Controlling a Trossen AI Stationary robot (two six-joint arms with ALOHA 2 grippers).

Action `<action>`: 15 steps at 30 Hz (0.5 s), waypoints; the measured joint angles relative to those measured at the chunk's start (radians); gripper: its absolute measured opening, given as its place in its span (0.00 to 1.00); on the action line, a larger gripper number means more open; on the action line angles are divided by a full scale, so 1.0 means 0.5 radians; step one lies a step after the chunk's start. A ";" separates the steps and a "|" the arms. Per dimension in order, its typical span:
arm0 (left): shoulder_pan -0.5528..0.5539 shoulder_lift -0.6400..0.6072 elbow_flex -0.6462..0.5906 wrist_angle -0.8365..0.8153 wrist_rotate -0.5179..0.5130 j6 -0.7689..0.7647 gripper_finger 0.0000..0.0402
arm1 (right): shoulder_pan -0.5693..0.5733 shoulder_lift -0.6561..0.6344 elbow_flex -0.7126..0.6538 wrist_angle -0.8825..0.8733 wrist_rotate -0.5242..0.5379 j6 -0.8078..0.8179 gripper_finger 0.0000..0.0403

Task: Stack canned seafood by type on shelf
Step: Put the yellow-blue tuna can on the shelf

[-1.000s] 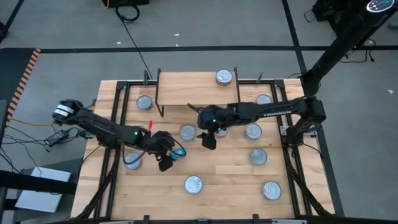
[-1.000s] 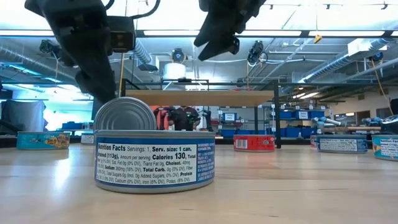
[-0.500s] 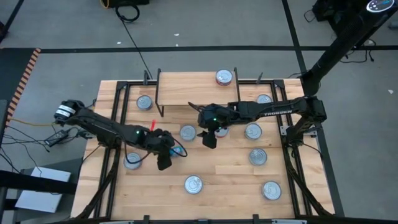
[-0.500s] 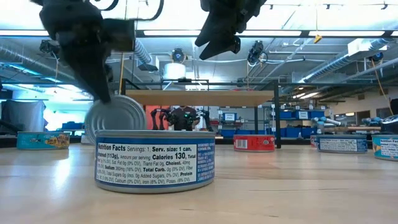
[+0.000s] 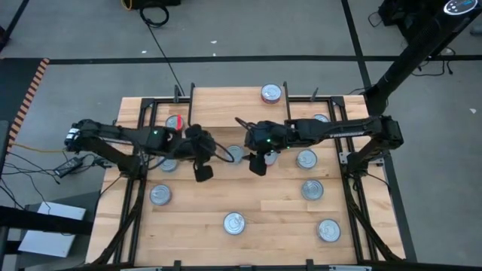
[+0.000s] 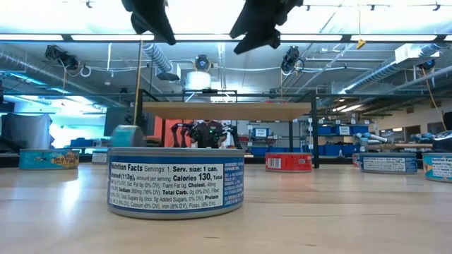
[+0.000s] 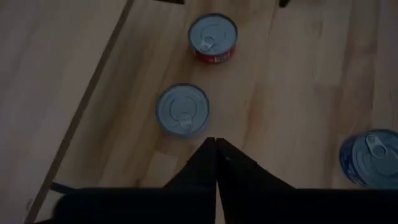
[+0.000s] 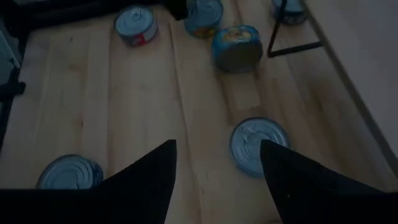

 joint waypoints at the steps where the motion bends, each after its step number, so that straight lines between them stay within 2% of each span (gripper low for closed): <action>1: 0.005 -0.006 0.001 -0.008 0.003 0.001 0.01 | 0.000 -0.015 0.000 0.001 0.016 0.005 0.60; 10: 0.003 -0.025 0.000 -0.174 0.032 -0.110 0.01 | 0.004 -0.118 0.000 -0.001 0.087 0.067 0.60; 15: -0.009 -0.130 -0.029 -0.228 0.041 -0.117 0.01 | 0.004 -0.117 0.000 -0.003 0.087 0.066 0.60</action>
